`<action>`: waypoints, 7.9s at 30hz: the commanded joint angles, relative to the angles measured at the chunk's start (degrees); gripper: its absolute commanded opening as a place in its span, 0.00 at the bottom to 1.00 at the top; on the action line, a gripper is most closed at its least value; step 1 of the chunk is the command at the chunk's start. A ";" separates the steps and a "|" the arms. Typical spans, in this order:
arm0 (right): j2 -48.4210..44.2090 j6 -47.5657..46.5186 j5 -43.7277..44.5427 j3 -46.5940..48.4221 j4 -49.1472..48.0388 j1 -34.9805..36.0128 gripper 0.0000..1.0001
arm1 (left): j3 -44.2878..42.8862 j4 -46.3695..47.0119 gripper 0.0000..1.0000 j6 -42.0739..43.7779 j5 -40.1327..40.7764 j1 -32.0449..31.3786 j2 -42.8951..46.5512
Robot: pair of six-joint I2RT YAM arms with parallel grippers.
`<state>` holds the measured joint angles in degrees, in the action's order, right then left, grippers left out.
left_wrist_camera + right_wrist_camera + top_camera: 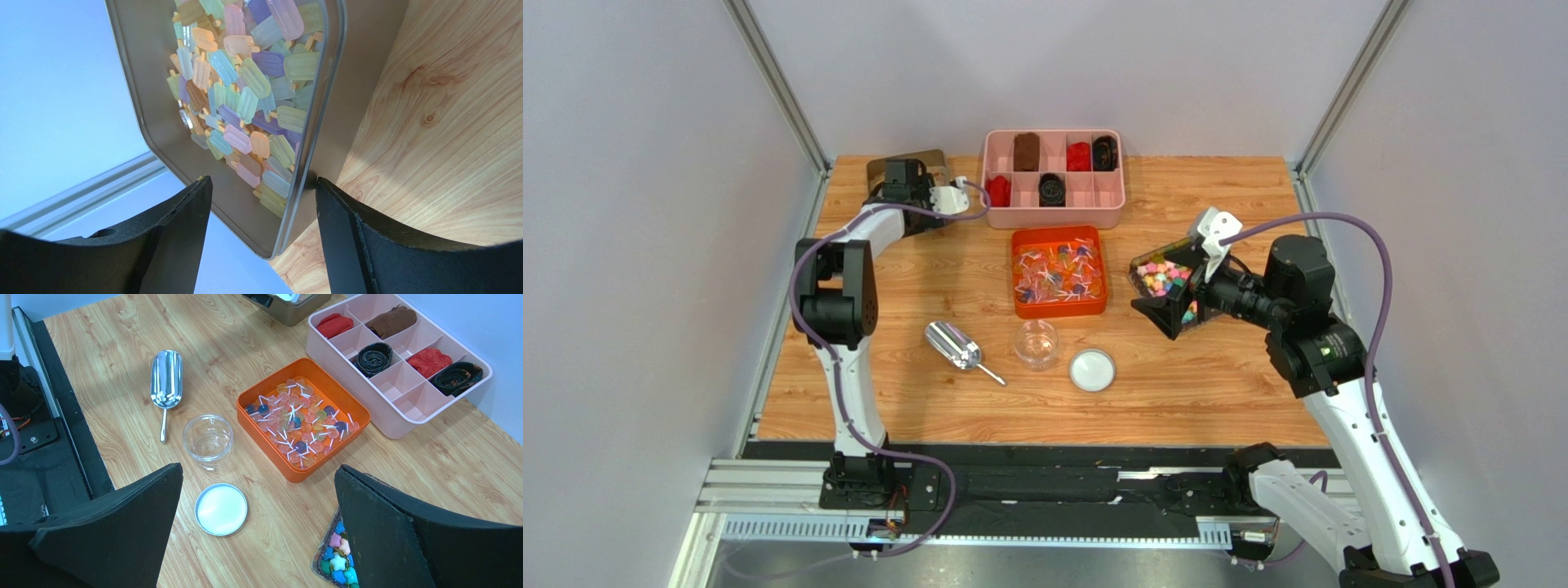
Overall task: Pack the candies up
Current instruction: Place the storage box at the center of the board, then move the storage box to the center of the board.
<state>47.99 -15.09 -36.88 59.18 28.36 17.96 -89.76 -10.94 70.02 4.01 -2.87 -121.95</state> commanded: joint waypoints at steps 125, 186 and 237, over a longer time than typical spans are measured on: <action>-5.54 -0.73 -1.70 -0.73 -2.70 0.33 1.00 | -4.29 -26.50 0.33 -58.68 -4.54 -21.39 4.79; -4.75 -0.46 -2.93 -0.73 -2.52 0.33 1.00 | 10.65 -19.91 0.32 -53.06 0.65 12.45 18.32; -6.06 -0.20 -3.11 -0.73 -2.52 0.24 1.00 | 29.20 -38.02 0.86 -40.22 -49.89 11.84 35.30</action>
<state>42.74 -15.09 -39.11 58.87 27.99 17.98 -58.54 -48.62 28.05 -43.53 9.17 -84.51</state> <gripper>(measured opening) 0.998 0.876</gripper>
